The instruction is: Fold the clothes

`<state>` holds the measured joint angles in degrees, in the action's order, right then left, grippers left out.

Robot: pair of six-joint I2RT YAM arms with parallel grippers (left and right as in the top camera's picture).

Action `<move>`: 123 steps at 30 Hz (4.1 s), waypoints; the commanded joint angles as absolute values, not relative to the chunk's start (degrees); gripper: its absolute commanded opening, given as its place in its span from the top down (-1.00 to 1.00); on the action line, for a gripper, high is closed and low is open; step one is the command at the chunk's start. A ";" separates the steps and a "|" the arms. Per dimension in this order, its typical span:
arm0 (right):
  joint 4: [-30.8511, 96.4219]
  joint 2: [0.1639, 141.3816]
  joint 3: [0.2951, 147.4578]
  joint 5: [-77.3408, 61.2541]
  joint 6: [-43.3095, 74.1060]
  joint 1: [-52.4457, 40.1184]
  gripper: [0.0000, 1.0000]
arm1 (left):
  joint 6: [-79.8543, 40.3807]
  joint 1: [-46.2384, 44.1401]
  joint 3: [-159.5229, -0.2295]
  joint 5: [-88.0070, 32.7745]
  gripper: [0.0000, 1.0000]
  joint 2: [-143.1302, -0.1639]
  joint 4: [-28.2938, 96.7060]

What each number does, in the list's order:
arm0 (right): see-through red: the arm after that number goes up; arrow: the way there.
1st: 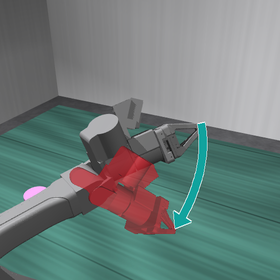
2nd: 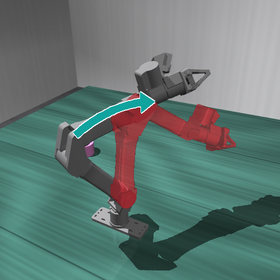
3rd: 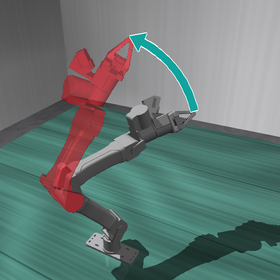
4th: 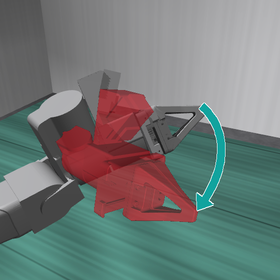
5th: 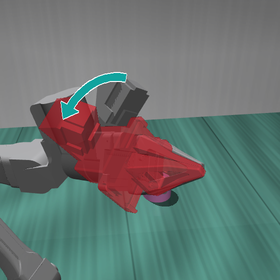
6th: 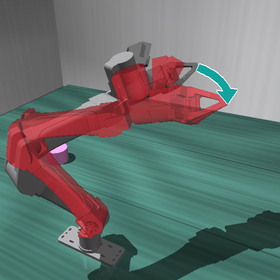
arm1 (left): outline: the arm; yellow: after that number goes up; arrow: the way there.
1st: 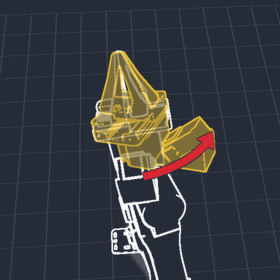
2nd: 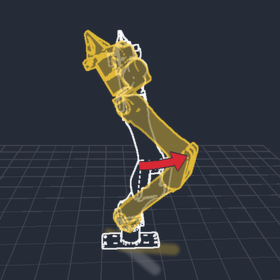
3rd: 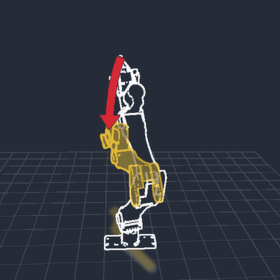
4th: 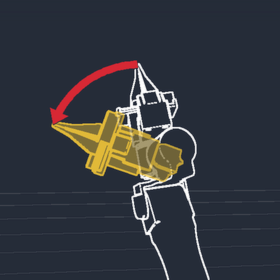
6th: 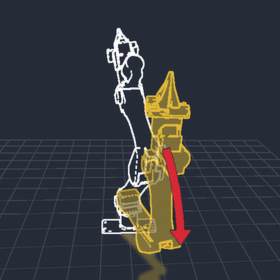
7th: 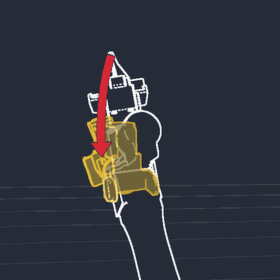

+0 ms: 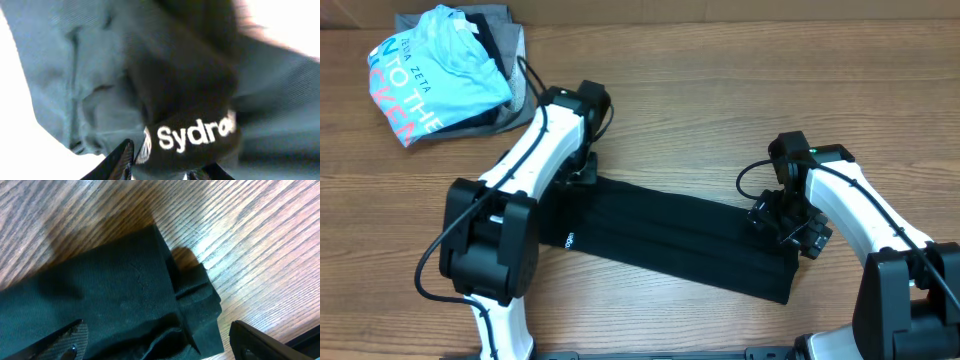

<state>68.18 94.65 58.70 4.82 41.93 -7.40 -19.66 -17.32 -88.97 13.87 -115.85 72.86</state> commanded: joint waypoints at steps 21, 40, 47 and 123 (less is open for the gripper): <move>67.96 93.36 58.50 4.84 41.74 -7.55 -0.87 | -24.80 -2.04 -90.17 19.49 0.53 -113.75 80.14; 66.02 93.36 58.50 4.82 41.76 -7.55 -0.87 | -12.84 -13.37 -89.86 -1.17 0.92 -100.82 69.10; 66.37 93.36 58.50 4.84 41.71 -7.55 -0.87 | -13.78 -14.22 -89.73 -1.26 0.92 -111.46 69.01; 52.38 93.38 45.93 -10.17 36.88 2.09 0.83 | -15.42 9.13 -72.27 -7.35 0.92 -116.46 60.71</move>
<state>52.77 92.31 44.99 -16.03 38.72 -0.58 -14.85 6.39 -72.77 -12.69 -114.34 60.77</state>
